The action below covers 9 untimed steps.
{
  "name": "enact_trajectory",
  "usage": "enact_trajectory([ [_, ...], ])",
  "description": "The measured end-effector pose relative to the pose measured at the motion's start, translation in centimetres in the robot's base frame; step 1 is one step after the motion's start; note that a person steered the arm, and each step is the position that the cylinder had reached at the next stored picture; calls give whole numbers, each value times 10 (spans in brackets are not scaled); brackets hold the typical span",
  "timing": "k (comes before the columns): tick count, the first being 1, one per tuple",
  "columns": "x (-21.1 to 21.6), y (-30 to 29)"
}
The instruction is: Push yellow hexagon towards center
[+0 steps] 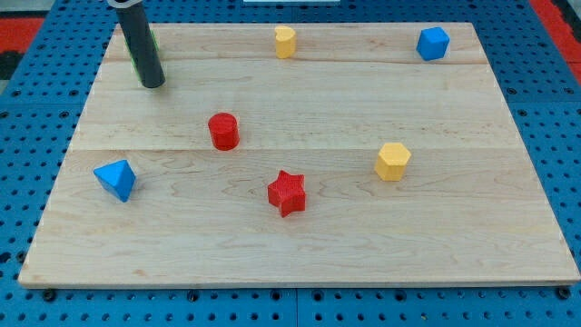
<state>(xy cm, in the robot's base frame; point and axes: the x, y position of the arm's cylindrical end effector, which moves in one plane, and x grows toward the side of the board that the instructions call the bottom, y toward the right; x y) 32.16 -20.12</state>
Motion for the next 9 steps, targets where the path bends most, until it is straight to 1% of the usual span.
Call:
enact_trajectory([
  [1,-3,-8],
  [2,-1,-1],
  [4,10,151],
  [6,67,308],
  [7,100,365],
  [8,157,369],
  [9,203,362],
])
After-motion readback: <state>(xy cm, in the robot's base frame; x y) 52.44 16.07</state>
